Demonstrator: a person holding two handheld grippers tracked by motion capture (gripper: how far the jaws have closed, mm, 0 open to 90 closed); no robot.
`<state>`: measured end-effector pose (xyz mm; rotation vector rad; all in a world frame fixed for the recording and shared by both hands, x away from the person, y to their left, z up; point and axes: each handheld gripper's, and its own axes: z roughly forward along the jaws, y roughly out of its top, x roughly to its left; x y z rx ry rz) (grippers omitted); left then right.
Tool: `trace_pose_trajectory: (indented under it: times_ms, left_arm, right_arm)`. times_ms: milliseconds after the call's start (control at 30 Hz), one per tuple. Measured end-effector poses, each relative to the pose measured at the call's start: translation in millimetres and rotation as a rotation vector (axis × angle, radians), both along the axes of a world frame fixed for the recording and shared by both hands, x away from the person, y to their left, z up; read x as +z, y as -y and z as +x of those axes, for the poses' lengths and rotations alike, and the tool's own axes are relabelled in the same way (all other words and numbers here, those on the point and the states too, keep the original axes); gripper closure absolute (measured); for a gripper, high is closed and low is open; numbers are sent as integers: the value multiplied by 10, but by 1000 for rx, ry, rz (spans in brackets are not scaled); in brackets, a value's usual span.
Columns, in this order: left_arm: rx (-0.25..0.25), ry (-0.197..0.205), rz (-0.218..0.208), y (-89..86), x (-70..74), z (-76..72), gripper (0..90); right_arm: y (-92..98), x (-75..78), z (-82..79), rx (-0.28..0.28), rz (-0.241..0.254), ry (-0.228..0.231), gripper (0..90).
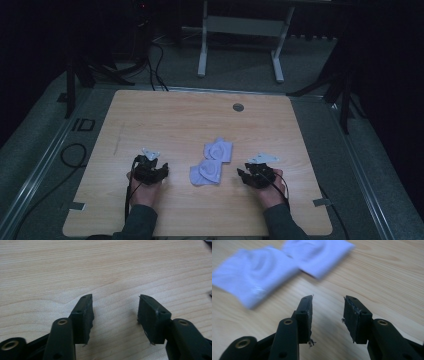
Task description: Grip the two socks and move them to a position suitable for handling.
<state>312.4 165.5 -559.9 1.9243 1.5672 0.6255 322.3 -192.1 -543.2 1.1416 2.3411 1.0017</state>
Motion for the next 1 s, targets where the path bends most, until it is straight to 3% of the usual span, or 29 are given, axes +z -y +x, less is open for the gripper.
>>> trace_pose_trajectory:
  times_ms: [200, 433, 567, 733, 1000]
  left_arm:
    - [-19, -5, -1, 7, 12, -10, 580]
    - [-43, -10, -6, 18, 22, -23, 676]
    - [-62, -13, -22, 29, 23, -30, 720]
    - [-89, -20, -45, 56, 32, -45, 769]
    - [-167, 13, -69, 134, 103, -134, 852]
  right_arm:
    - [-397, 3, -3, 112, -3, -2, 631]
    - [-657, -43, 8, 174, -9, -7, 755]
    - [-724, -120, 14, 189, -32, -33, 815]
    - [-768, -134, -27, 196, -34, -24, 827]
    - [-822, -151, -88, 193, -41, 0, 828]
